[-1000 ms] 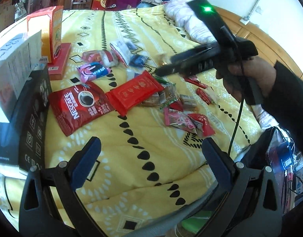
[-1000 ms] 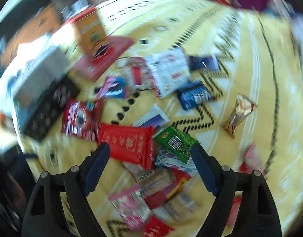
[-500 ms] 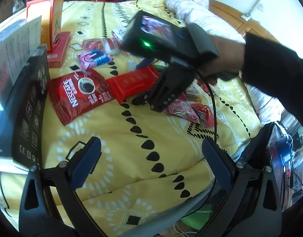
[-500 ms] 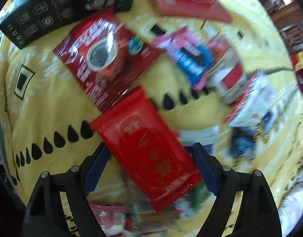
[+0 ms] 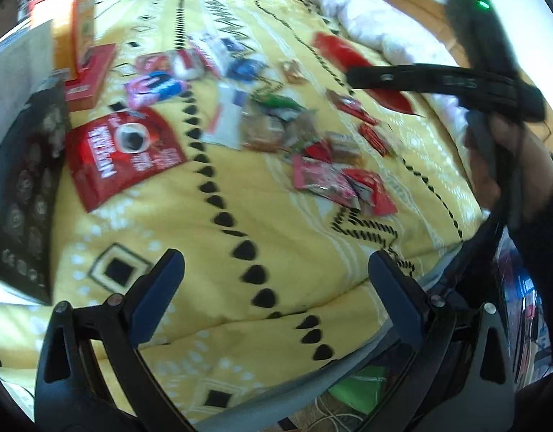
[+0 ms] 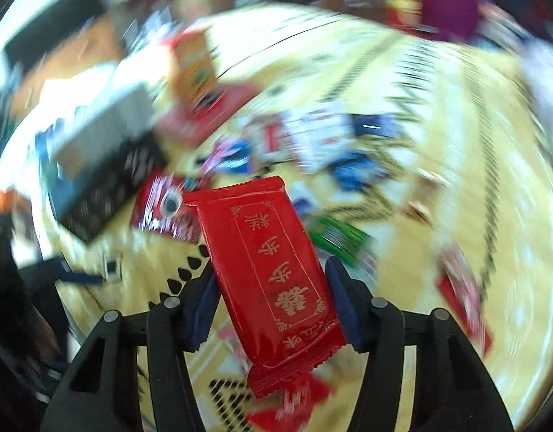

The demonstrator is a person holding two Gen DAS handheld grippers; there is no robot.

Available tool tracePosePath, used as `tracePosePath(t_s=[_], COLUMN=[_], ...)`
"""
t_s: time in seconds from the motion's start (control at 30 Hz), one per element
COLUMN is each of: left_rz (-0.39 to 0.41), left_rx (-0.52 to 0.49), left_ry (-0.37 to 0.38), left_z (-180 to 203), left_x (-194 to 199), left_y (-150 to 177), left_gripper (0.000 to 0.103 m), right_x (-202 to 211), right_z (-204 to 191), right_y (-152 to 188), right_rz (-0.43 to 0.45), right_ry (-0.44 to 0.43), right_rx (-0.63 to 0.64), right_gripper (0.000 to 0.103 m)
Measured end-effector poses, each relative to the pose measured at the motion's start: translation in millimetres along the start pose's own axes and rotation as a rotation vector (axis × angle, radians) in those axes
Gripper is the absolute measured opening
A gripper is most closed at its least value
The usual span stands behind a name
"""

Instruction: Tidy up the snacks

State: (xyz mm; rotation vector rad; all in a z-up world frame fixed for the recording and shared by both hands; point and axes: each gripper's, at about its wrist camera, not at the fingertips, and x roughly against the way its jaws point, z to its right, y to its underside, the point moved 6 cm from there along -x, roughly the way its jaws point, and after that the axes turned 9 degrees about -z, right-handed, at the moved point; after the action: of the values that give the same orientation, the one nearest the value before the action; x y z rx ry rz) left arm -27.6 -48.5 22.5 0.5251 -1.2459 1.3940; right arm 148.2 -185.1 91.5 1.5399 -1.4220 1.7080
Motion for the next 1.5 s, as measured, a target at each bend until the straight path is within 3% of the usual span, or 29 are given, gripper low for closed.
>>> tracePosePath(t_s=[0.13,0.23,0.37,0.53,0.6,0.67,0.8,0.87,1.03,1.17,1.3,1.4,1.5], left_rz=[-0.013,-0.044,-0.103,-0.085,-0.082,-0.077,-0.072,-0.043,0.008,0.009,0.032,0.066,0.085], left_rx=[-0.057,-0.086,-0.089,-0.125,-0.132,-0.14,-0.138,-0.107,-0.039,-0.003,0.004,-0.003,-0.043], left_ry=[-0.003,0.014,0.006,-0.049,-0.045,-0.066,-0.134,-0.183,-0.239,-0.241,-0.241,-0.213,-0.195], left_z=[21.1,26.9,25.8,38.9,44.3,44.2,35.4,27.2,0.7,-16.5,-25.6,-26.5,-24.2], left_x=[-15.1,-35.0,-67.6,-81.2,-83.2,-89.0,-100.8,-94.0,-63.6,-52.7,-39.3,-34.6,-39.8], left_y=[-4.6,-14.6,-29.1,-38.0,-40.9,-46.3,-54.2,-54.3,-33.8,-25.4,-34.1,-50.8,-71.0], left_gripper=[0.1,0.083,0.081,0.088,0.092,0.093,0.096,0.096,0.095,0.095,0.095,0.095,0.094], right_x=[23.6,23.0,19.9,10.8,-1.3,-3.1,-7.7,-15.1,-40.1,-66.0,-96.1,-105.2,-100.4], right_z=[33.4,55.5,66.6,84.2,84.7,83.3,82.9,83.7,69.6,59.0,42.6,46.0,56.0], right_y=[45.3,76.1,94.0,102.7,103.0,99.4,99.1,98.6,75.7,56.8,45.9,44.9,44.4], right_rz=[0.053,0.066,0.084,0.079,0.009,0.0,0.019,-0.001,-0.089,-0.101,-0.171,-0.168,-0.125], right_ry=[-0.051,-0.101,-0.123,-0.057,-0.054,-0.003,-0.044,-0.062,0.022,0.008,0.096,0.072,0.033], right_rx=[-0.271,-0.396,-0.432,-0.469,-0.453,-0.405,-0.42,-0.428,-0.273,-0.227,-0.059,-0.07,-0.133], right_gripper=[0.059,0.055,0.055,0.059,0.073,0.074,0.076,0.076,0.083,0.083,0.083,0.084,0.067])
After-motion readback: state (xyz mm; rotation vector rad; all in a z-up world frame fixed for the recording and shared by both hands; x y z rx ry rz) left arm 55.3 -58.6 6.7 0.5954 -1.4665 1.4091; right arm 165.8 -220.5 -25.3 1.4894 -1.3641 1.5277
